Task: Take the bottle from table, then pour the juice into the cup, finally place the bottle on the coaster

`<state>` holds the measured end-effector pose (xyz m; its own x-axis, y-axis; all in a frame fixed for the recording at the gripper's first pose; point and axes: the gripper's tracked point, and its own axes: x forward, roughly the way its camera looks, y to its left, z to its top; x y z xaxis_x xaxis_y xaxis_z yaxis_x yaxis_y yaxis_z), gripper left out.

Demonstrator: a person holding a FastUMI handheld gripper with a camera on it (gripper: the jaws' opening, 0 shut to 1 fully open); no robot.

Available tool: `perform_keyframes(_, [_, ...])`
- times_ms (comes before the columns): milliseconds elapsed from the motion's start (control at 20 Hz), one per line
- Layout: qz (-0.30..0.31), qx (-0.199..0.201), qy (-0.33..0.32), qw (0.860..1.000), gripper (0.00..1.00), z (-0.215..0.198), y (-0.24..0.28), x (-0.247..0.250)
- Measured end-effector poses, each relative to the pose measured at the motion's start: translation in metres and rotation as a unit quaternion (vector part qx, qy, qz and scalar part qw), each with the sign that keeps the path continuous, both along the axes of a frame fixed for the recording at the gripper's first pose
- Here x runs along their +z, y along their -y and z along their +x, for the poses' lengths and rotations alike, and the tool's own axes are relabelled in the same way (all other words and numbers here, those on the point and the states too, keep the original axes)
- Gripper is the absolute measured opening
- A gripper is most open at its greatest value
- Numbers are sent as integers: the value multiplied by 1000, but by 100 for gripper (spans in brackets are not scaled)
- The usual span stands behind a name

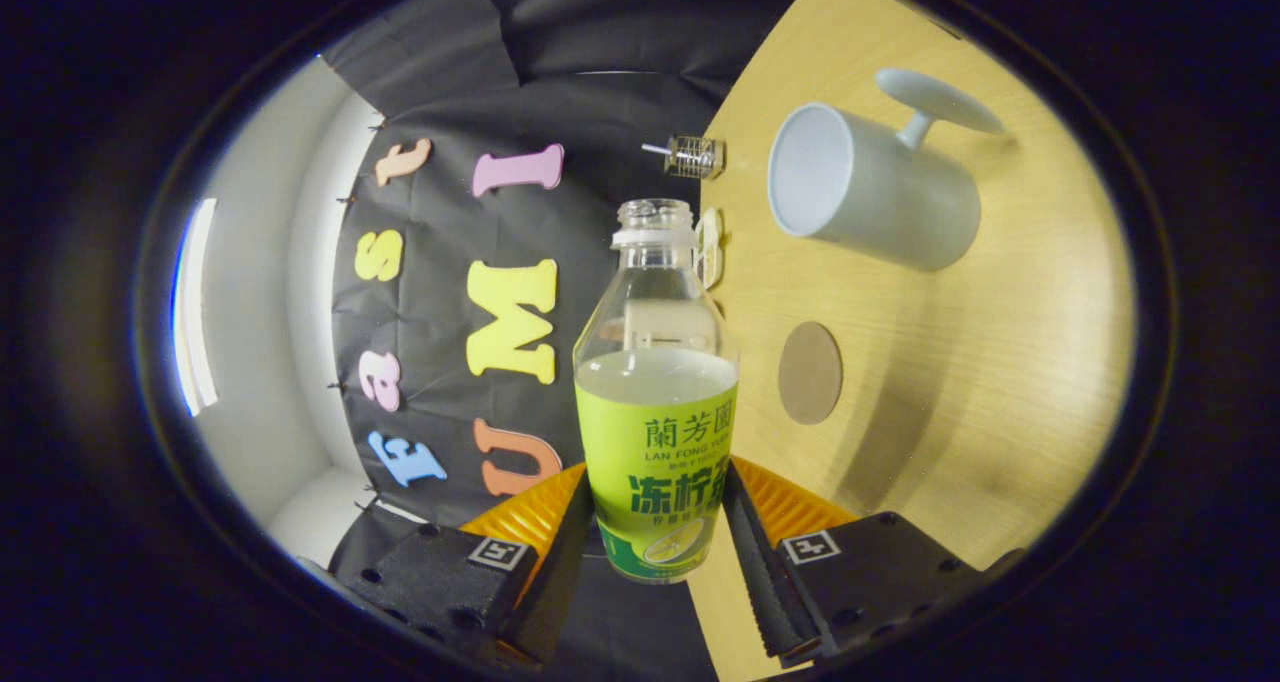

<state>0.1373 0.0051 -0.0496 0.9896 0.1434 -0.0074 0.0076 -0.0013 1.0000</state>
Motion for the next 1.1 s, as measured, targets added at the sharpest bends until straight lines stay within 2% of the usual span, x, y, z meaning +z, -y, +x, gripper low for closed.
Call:
perform_keyframes(400, [84,-7,19,996,77,-4,9,8])
perform_keyframes(1100, [158,-15,23,987,77,1,11,23])
